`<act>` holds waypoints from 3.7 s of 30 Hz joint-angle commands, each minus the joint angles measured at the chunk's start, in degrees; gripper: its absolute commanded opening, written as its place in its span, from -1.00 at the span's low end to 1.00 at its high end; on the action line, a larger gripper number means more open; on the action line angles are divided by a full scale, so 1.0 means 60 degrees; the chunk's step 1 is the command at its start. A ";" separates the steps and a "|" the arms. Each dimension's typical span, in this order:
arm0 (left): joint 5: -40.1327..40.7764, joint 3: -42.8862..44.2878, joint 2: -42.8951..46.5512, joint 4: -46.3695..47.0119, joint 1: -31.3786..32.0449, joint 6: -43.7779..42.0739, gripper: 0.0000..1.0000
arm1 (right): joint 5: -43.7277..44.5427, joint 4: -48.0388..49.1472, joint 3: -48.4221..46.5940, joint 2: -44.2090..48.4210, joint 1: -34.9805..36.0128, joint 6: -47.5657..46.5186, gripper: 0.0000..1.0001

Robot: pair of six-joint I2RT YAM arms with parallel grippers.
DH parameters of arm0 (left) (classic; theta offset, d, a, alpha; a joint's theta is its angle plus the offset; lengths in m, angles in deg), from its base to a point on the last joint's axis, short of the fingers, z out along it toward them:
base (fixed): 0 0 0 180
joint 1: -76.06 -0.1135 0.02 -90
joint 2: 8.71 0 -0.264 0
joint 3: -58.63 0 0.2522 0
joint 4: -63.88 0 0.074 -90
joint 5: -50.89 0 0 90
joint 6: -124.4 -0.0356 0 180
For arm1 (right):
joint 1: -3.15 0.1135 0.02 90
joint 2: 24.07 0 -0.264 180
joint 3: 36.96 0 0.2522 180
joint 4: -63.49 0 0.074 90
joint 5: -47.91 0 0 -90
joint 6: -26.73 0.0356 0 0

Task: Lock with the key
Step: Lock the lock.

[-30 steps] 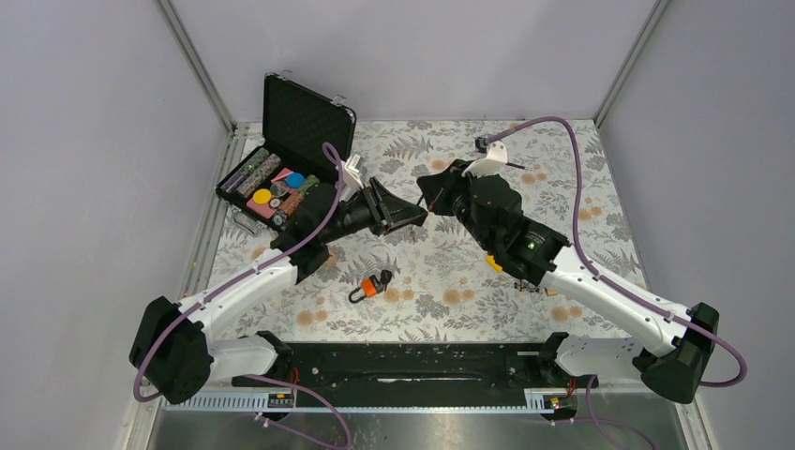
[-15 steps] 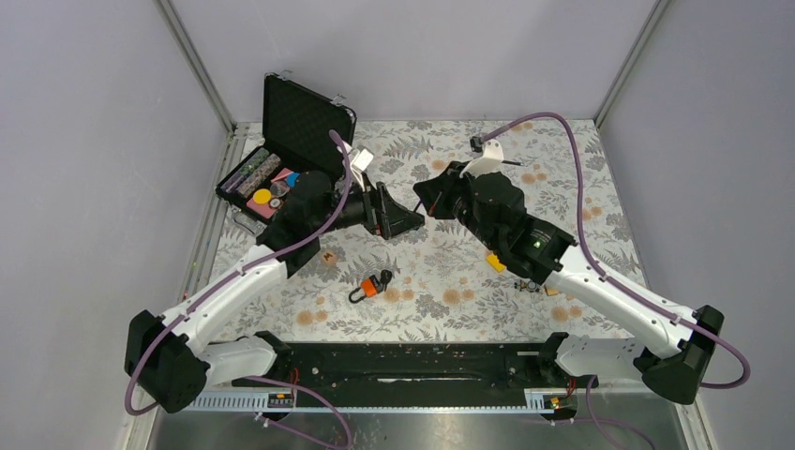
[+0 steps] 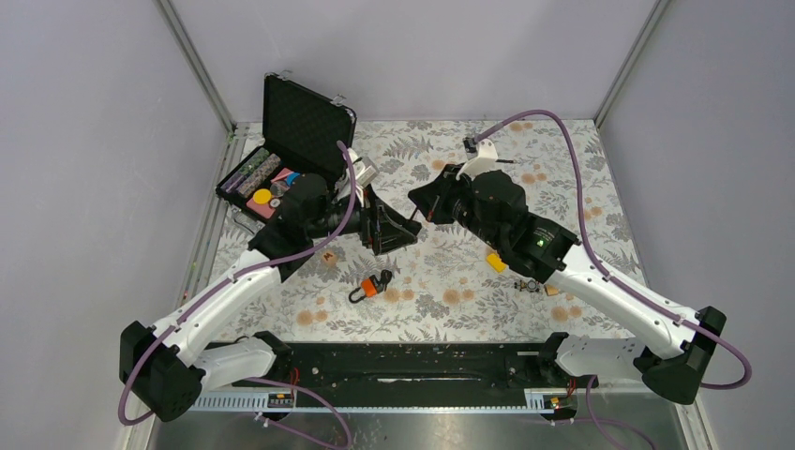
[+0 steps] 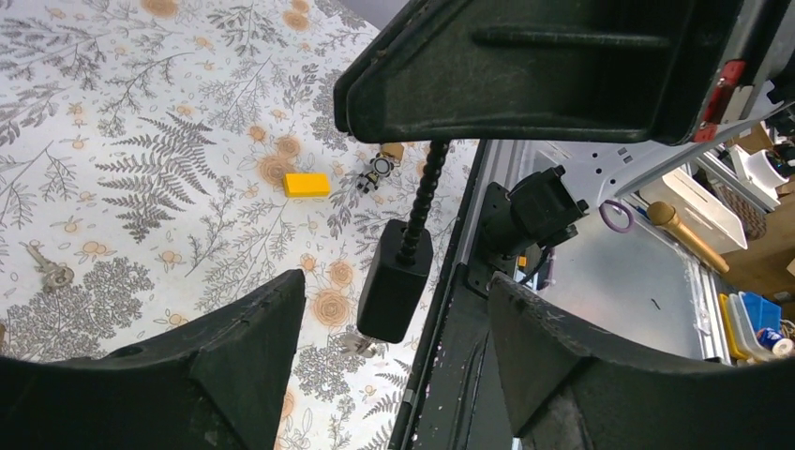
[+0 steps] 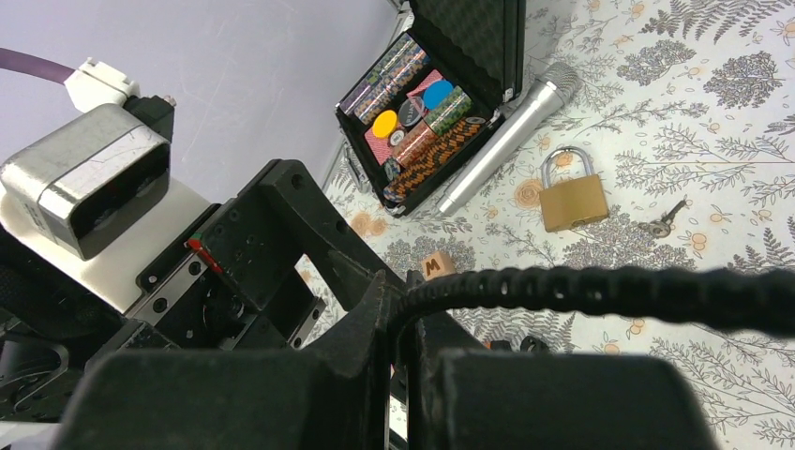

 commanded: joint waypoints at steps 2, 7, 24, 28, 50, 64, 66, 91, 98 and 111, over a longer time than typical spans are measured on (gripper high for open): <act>-0.0456 -0.0122 0.0161 0.1215 -0.0015 0.0203 0.31 | -0.0293 0.0224 -0.0600 0.0142 0.0060 0.0192 -0.98; -0.0742 -0.0220 0.0058 0.1499 -0.0019 0.0393 0.01 | -0.0406 0.0230 -0.0640 0.0146 0.0059 0.0346 -0.98; -0.1020 -0.0427 0.0194 0.1691 -0.0019 0.0337 -0.27 | -0.0630 0.0228 -0.0706 0.0201 -0.0028 0.0797 -0.96; -0.1281 -0.0433 0.0220 0.1703 -0.0008 0.0238 -0.90 | -0.0652 0.0220 -0.0684 0.0249 -0.0078 0.0875 -0.96; 0.0196 0.0806 0.1179 -0.1080 -0.0002 -0.0288 -1.00 | -0.1351 -0.3216 -0.0645 0.2595 -0.2461 -0.5558 0.47; -0.1016 0.1253 0.1568 -0.2112 -0.0001 -0.1078 -1.00 | -0.1177 -0.4387 -0.1859 0.1449 -0.2457 -0.9948 0.57; -0.1032 0.1273 0.1590 -0.2137 -0.0004 -0.1100 -1.00 | -0.1407 -0.4674 -0.2152 0.1164 -0.2461 -1.0080 0.54; 0.0255 0.0644 0.1737 -0.0104 -0.0001 -0.1209 -1.00 | -0.4558 -0.4042 -0.1312 0.1250 -0.2477 -0.7122 -1.00; 0.0470 -0.0036 0.1427 0.1739 0.0000 -0.1714 -1.00 | -0.7107 0.2183 0.1262 0.2384 -0.2476 -0.3417 -1.00; -0.2459 0.0143 0.0100 0.3166 0.0000 -0.3381 -1.00 | -0.7938 0.8048 0.2631 0.1379 -0.2465 -0.0722 -1.00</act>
